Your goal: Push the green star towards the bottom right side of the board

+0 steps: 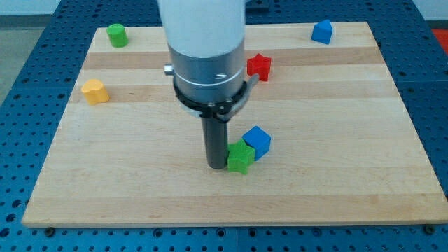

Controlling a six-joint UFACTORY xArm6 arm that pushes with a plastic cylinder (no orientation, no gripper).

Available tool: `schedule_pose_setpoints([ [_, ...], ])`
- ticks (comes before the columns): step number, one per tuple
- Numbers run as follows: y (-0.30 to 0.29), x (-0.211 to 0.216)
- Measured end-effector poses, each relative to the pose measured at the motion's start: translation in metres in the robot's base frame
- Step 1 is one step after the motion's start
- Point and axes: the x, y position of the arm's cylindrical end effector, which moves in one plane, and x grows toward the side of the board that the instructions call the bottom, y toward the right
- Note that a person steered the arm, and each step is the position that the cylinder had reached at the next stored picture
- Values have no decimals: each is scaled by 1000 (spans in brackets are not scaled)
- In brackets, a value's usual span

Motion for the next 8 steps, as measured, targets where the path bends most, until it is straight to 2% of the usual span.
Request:
schedule_pose_setpoints([
  [2,59,1],
  [5,89,-27],
  [8,147,-27],
])
